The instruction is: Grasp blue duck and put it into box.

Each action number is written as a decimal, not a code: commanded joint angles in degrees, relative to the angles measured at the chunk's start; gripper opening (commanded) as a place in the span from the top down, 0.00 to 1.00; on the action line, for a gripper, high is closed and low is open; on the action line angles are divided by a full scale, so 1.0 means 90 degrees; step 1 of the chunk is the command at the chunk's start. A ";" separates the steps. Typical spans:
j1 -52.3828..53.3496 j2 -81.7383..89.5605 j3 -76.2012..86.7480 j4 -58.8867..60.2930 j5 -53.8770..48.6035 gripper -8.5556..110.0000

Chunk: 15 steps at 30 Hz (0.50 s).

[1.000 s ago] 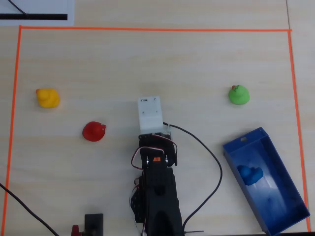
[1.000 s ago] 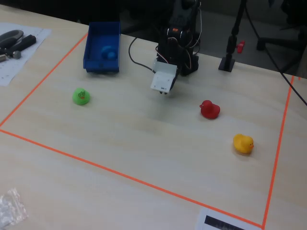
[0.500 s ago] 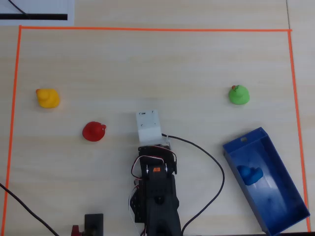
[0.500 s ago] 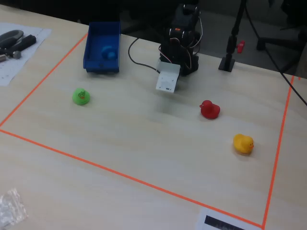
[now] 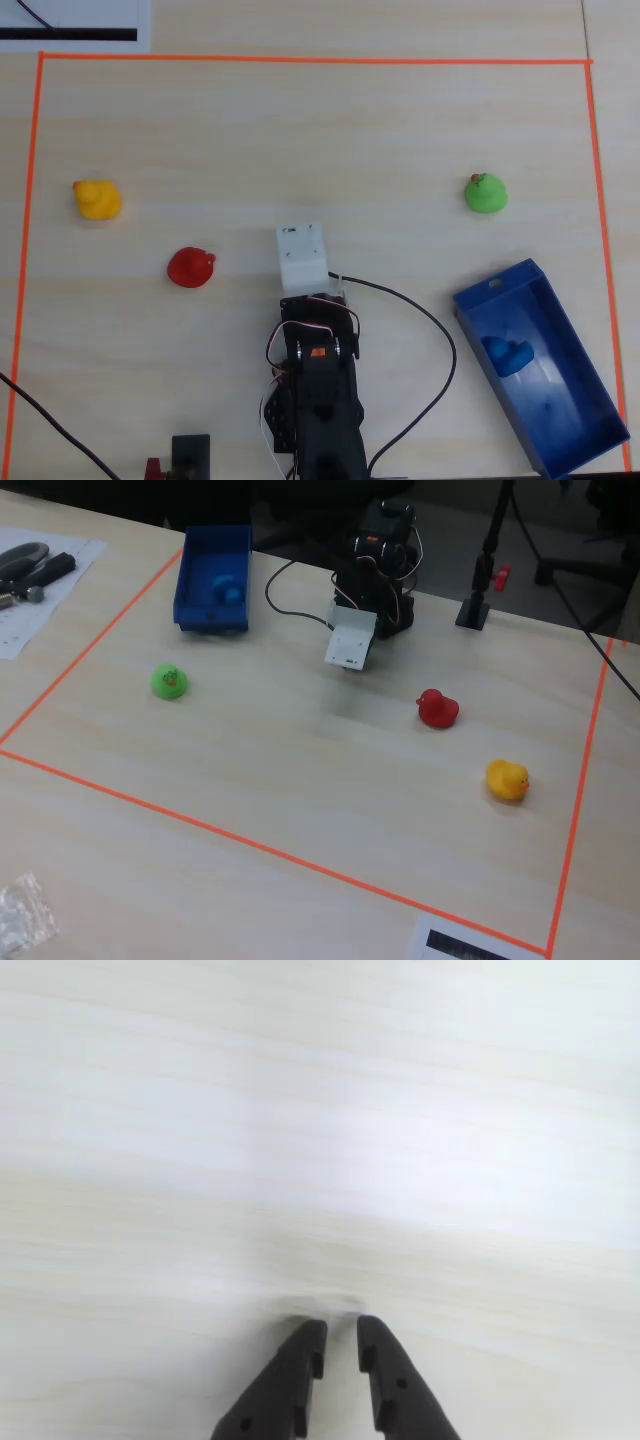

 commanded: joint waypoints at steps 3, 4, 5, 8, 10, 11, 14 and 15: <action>0.0068 0.0010 -0.0039 0.0176 0.0049 0.93; 0.0078 0.0010 -0.0039 0.0176 0.0049 0.92; 0.0078 0.0010 -0.0039 0.0176 0.0049 0.92; 0.0078 0.0010 -0.0039 0.0176 0.0049 0.92; 0.0078 0.0010 -0.0039 0.0176 0.0049 0.92; 0.0078 0.0010 -0.0039 0.0176 0.0049 0.92; 0.0078 0.0010 -0.0039 0.0176 0.0049 0.92; 0.0078 0.0010 -0.0039 0.0176 0.0049 0.92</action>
